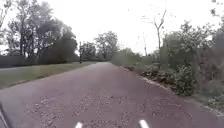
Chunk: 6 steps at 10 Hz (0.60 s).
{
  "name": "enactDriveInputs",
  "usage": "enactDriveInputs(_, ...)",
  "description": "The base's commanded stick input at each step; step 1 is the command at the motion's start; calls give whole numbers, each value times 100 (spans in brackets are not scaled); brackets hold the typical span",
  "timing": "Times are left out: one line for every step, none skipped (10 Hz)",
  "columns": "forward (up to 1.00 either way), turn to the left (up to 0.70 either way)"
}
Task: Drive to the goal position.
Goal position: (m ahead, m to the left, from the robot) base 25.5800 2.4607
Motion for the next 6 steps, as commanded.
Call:
enactDriveInputs(70, 0)
enactDriveInputs(70, 0)
enactDriveInputs(70, 0)
enactDriveInputs(70, 0)
enactDriveInputs(70, 0)
enactDriveInputs(70, 0)
